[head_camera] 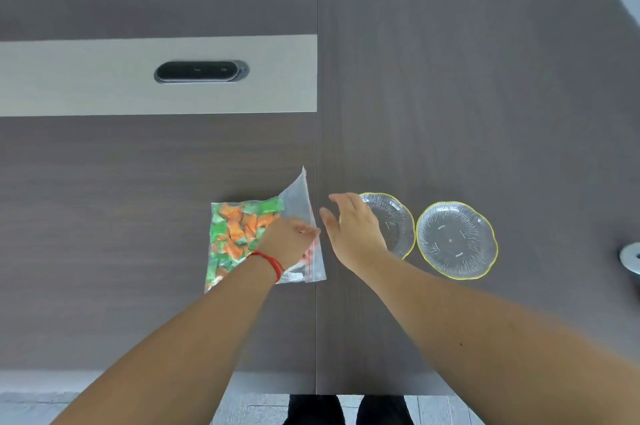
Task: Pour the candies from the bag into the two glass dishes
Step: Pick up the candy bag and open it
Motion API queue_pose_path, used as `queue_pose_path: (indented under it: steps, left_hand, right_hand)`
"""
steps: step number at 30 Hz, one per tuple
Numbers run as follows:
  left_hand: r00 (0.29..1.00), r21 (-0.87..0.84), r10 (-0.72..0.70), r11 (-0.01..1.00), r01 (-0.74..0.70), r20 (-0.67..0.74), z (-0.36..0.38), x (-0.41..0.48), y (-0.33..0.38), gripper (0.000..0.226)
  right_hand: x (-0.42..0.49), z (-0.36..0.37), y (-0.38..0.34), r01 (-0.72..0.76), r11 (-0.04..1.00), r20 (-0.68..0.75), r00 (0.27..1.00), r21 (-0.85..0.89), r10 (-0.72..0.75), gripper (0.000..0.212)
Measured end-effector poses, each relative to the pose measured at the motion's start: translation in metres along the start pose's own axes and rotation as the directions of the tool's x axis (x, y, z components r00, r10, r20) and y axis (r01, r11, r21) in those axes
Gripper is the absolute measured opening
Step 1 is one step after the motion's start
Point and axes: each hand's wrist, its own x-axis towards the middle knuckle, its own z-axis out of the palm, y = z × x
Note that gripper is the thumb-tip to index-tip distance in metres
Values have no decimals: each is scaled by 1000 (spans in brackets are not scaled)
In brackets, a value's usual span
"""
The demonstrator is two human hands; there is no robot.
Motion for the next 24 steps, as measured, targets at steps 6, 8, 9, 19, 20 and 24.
queue_pose_path:
  steps: [6,8,9,19,20,24]
  left_hand:
    - [999,-192,24,981,-19,23,-17,-29,24,21]
    - [998,-205,60,977,-55,20,-17,-34,21,25]
    - [997,-189,73,979,-70,13,-18,-37,20,26]
    - [984,-357,179,919,-169,-3,-19,-60,24,26]
    - [987,-425,159,894,-142,3,-19,-62,25,27]
    - [998,-633,62,773,-36,19,-15,-64,28,22]
  right_hand:
    - [9,-39,-50,-198,937,278,954,289,116,43]
    - [8,-45,-56,-235,921,336,934,312,124,36]
    - [7,-48,-58,-260,915,365,920,308,139,31]
    - [2,-77,-61,-275,854,455,889,442,50,16]
    - [1,-76,-62,-263,855,450,892,447,39,17]
    - [-1,-69,-67,-212,891,391,919,402,42,23]
